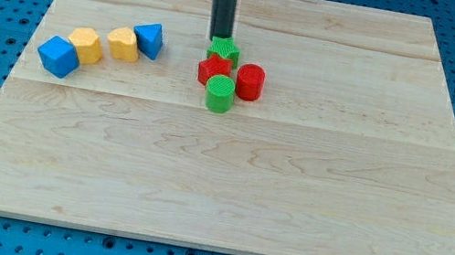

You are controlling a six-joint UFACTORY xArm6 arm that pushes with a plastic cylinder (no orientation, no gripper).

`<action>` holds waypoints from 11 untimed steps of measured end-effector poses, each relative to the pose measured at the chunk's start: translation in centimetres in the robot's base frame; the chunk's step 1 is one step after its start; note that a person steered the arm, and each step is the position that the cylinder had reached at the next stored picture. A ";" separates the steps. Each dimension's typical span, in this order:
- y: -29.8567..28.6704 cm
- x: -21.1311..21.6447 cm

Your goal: Separate the blue and yellow blocks together

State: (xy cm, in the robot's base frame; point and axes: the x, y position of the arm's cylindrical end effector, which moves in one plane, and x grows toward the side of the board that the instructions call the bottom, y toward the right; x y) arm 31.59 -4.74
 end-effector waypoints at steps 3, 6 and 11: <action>-9.2 3.1; -12.0 4.3; -10.1 9.2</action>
